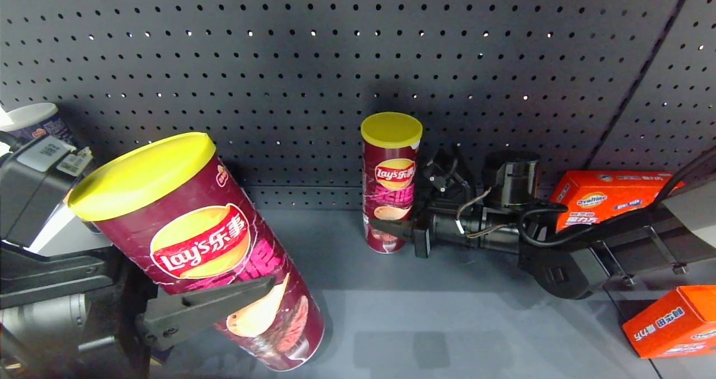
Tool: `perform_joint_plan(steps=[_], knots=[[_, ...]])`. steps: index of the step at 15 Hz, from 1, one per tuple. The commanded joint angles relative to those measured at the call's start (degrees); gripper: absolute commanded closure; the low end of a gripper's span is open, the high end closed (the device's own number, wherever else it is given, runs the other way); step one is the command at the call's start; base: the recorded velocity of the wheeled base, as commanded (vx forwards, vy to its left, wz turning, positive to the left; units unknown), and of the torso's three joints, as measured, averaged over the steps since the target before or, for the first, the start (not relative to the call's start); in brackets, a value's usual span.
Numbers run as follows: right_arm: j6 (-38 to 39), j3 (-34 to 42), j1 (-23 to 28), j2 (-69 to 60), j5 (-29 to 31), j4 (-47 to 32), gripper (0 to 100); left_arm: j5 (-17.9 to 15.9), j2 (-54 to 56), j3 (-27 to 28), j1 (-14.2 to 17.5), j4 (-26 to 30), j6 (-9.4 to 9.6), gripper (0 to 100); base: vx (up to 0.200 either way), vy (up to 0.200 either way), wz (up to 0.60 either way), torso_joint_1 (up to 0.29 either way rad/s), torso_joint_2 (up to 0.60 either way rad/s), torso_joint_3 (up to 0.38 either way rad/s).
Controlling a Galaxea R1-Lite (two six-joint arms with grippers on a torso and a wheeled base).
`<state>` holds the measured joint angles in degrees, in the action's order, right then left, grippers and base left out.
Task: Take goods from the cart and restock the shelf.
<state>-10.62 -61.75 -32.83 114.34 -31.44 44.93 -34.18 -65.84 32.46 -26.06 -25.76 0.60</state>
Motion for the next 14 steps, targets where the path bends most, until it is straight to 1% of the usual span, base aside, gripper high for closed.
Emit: perform_joint_plan(steps=[1, 2, 3, 4, 5, 6, 9, 11, 12, 13, 14], knots=[[-0.02, 0.75, -1.01, -2.71, 0.06, -0.29, 100, -0.01, 0.01, -0.03, 0.05, -0.08, 0.02, 100, 0.0, 0.0, 0.0, 0.0, 0.0, 0.0], [0.07, 1.36, -1.89, -4.38, 0.59, -0.55, 100, -0.01, 0.01, -0.03, -0.04, -0.08, 0.02, 100, 0.0, 0.0, 0.0, 0.0, 0.0, 0.0], [0.16, 2.51, -2.94, -6.14, 2.35, -0.55, 100, -0.01, 0.01, -0.12, -0.04, -0.08, 0.02, 100, 0.0, 0.0, 0.0, 0.0, 0.0, 0.0], [0.25, 2.68, -3.03, -6.41, 2.61, -0.55, 100, -0.01, 0.01, -0.12, 0.05, -0.08, 0.02, 100, 0.0, 0.0, 0.0, 0.0, 0.0, 0.0], [0.42, 6.37, -4.88, -10.36, 4.19, -0.55, 100, 0.08, 0.01, -0.21, 0.05, -0.08, 0.02, 100, 0.0, 0.0, 0.0, 0.0, 0.0, 0.0], [0.42, 8.92, -5.67, -12.65, 4.19, -0.55, 100, -0.01, 0.1, -0.3, -0.04, -0.08, 0.02, 100, 0.0, 0.0, 0.0, 0.0, 0.0, 0.0], [0.42, 14.28, -7.42, -18.01, 5.34, -0.64, 100, -0.01, 0.19, -0.12, -0.04, -0.08, 0.02, 100, 0.0, 0.0, 0.0, 0.0, 0.0, 0.0], [0.42, 17.18, -9.8, -21.52, 8.06, -0.55, 100, -0.01, 0.19, -0.12, -0.04, -0.08, 0.11, 100, 0.0, 0.0, 0.0, 0.0, 0.0, 0.0], [0.42, 19.29, -12.08, -23.72, 10.61, -0.46, 100, -0.01, 0.27, -0.21, -0.04, -0.08, 0.11, 100, 0.0, 0.0, 0.0, 0.0, 0.0, 0.0], [0.42, 20.0, -12.7, -24.42, 11.31, -0.46, 100, -0.01, 0.27, -0.3, -0.04, -0.08, 0.11, 100, 0.0, 0.0, 0.0, 0.0, 0.0, 0.0], [0.42, 22.63, -14.28, -26.44, 14.04, -0.2, 100, -0.18, 0.19, -0.65, -0.48, -0.78, 0.46, 100, 0.0, 0.0, 0.0, 0.0, 0.0, 0.0]])
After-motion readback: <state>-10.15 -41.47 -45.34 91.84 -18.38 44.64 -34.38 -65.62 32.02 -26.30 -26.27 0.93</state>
